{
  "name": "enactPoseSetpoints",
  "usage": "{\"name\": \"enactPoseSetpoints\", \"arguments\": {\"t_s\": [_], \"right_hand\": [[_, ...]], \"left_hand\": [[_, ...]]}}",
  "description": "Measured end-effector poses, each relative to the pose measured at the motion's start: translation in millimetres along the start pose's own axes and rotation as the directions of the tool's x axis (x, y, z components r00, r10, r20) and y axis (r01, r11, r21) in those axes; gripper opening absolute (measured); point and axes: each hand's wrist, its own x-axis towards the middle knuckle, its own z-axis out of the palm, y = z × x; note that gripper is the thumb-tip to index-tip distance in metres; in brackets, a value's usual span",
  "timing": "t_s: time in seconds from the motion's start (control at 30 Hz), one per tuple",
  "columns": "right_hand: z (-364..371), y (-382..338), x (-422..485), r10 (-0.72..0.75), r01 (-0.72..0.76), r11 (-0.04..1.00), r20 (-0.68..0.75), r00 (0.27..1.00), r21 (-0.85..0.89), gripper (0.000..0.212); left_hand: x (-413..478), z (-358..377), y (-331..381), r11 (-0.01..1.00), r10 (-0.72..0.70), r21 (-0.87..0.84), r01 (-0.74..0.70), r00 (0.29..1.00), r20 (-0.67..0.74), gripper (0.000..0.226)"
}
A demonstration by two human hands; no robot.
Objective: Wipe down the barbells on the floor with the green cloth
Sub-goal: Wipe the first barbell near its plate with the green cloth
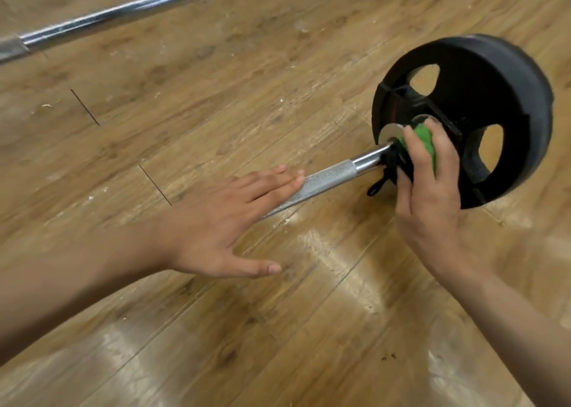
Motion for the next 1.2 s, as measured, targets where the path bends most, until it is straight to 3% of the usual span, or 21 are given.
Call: {"name": "enactPoseSetpoints", "arguments": {"t_s": [0.2,0.37,0.53,0.6,0.73,0.83,0.93,1.0,1.1,1.2], "right_hand": [[-10.4,-0.6,48.4,0.005,0.007,0.997,0.149,0.989,-0.080,0.040],[-25.4,-1.2,-13.1,0.040,-0.038,0.998,0.022,0.999,-0.053,0.044],[-42.1,-1.2,26.6,0.082,-0.012,0.968,0.274,0.958,-0.251,0.035],[-51.9,-0.2,15.6,0.053,0.017,0.976,0.317,0.947,-0.216,0.035],[-79.9,-0.9,-46.9,0.067,-0.048,0.993,0.180,0.981,-0.110,0.043],[-84.5,3.0,-25.9,0.099,-0.019,0.974,0.349,0.932,-0.227,0.028],[-89.6,-1.3,-10.6,0.133,0.081,0.913,0.479,0.868,-0.400,0.031],[-99.9,-1.4,-39.7,0.124,0.020,0.940,0.399,0.908,-0.340,0.032],[-123.9,-6.5,-102.7,0.161,-0.126,0.972,0.171,0.972,-0.200,0.047],[-133.3,-0.6,-112.1,0.193,-0.137,0.956,0.203,0.960,-0.261,0.049]], "left_hand": [[-2.7,9.0,21.9,0.997,0.014,0.075,-0.010,0.999,-0.046,0.103],[-6.8,21.7,46.7,0.994,0.000,0.105,0.005,0.999,-0.046,0.104],[-11.3,28.7,75.7,0.989,-0.010,0.146,0.013,1.000,-0.025,0.110],[-14.6,30.7,85.7,0.987,-0.006,0.159,0.012,0.999,-0.041,0.111],[-20.2,39.3,111.5,0.984,-0.009,0.177,0.013,1.000,-0.022,0.115],[-22.9,46.0,133.4,0.980,0.011,0.200,-0.013,1.000,0.013,0.120],[-26.2,50.1,151.9,0.972,0.049,0.231,-0.050,0.999,0.010,0.121],[-29.9,55.1,162.6,0.967,0.068,0.247,-0.067,0.998,0.002,0.121],[-33.3,65.1,181.5,0.966,0.086,0.245,-0.085,0.996,0.007,0.124],[-35.7,71.6,201.1,0.969,0.101,0.224,-0.103,0.995,0.023,0.130]]}}
